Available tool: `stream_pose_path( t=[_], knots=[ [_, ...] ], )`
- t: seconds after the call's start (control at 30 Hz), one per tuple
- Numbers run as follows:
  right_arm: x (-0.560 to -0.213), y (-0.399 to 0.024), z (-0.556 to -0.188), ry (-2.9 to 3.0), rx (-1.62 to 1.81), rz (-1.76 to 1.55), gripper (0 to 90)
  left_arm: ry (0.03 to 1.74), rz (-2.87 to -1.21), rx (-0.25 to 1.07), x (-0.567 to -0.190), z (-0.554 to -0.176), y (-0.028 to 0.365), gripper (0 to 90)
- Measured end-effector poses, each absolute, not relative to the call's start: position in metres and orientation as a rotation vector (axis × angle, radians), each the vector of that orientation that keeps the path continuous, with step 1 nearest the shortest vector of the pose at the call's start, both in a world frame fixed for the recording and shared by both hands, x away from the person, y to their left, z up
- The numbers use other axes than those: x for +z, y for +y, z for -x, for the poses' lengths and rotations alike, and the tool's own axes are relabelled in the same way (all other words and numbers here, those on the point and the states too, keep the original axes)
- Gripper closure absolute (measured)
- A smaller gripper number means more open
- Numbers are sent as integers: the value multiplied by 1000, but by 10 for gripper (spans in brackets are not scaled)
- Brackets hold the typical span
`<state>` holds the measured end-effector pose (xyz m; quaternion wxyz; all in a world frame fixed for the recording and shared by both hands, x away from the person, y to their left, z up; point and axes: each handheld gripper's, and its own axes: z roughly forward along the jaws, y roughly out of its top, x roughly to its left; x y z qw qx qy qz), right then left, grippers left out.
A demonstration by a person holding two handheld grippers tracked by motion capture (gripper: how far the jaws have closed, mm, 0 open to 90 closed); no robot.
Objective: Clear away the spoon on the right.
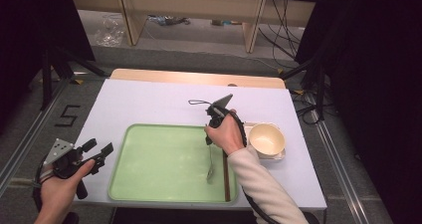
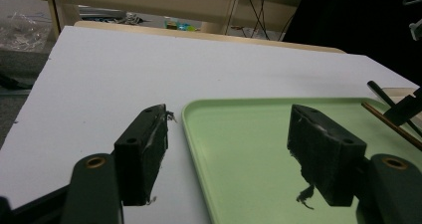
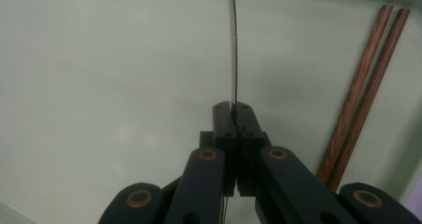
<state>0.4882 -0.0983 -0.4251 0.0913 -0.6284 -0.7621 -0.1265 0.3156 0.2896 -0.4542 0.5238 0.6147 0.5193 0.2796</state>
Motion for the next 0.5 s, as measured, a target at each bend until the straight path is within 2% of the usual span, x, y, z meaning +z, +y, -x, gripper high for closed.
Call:
stream_pose_path(
  t=[0.5],
  knots=[
    [-442,-97,-490,-2279,-386,1888,900,1247,-1469,662,-454,-315,289,321]
  ],
)
